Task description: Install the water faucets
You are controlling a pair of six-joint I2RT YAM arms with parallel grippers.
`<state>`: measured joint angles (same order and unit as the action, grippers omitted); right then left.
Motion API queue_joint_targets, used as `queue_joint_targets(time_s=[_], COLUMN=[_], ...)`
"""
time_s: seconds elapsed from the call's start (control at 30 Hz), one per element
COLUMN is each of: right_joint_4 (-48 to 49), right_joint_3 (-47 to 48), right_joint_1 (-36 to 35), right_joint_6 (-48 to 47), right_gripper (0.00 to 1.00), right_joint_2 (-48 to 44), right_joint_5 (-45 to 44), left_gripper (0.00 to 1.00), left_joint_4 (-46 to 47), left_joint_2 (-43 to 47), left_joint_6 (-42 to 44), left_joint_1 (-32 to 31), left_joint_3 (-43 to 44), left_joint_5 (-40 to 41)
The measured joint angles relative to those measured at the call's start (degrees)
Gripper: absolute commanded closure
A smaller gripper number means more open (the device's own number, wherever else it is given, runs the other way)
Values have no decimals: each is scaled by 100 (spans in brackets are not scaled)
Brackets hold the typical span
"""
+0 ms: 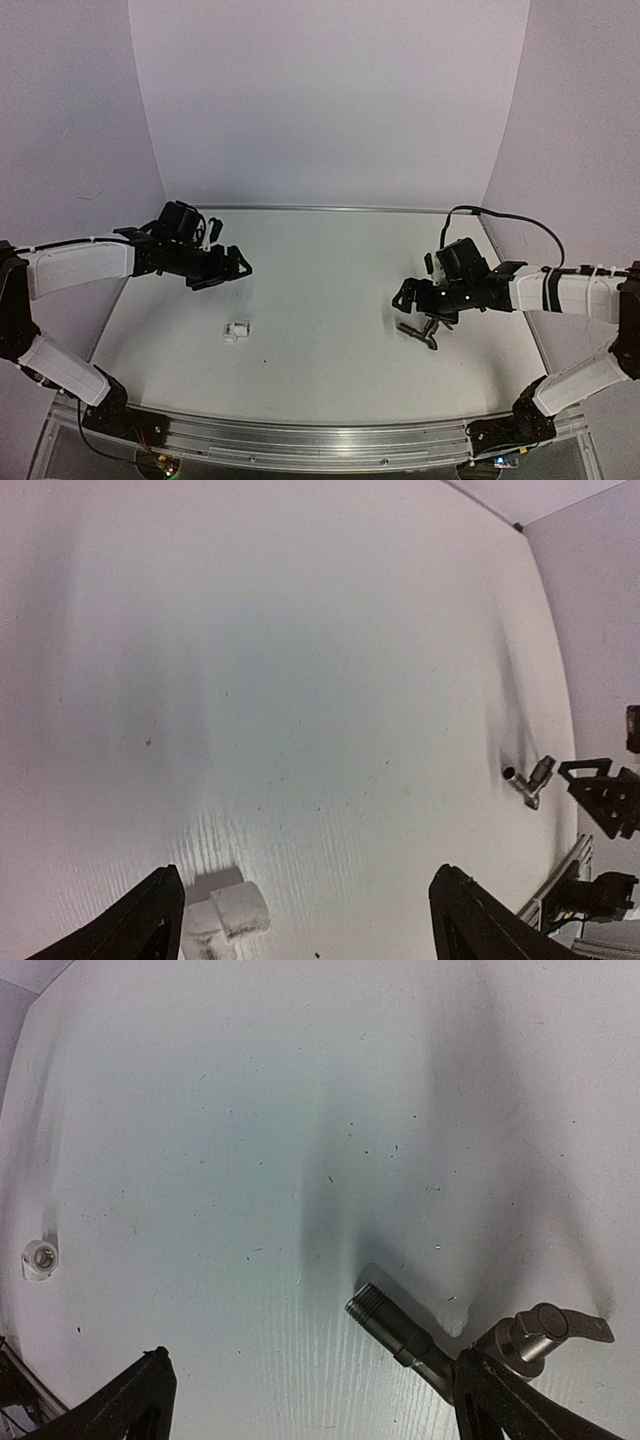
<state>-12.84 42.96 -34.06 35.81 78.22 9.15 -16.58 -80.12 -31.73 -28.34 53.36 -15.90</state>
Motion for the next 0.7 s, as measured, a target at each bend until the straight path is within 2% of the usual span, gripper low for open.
queue_joint_targets(time_s=[0.23,0.47,0.6,0.7], right_joint_4=[-7,-212,-426,-575], right_joint_3=[7,2,-129,-378], right_joint_1=[0,0,0,0], right_joint_6=[-90,247,612,723], right_gripper=[2,2,2,2], right_joint_2=[-13,-387,-693,-914], right_joint_5=[-227,-544,-636,-664], left_gripper=[8,5,9,16], left_joint_4=[-748,-951,-946,-942], left_joint_2=[212,225,195,-11], left_joint_6=[-186,-352,-439,-439], left_joint_1=[-804,-892,-903,-920], left_joint_3=[-741,-955,-955,-955], left_joint_5=[667,793,885,883])
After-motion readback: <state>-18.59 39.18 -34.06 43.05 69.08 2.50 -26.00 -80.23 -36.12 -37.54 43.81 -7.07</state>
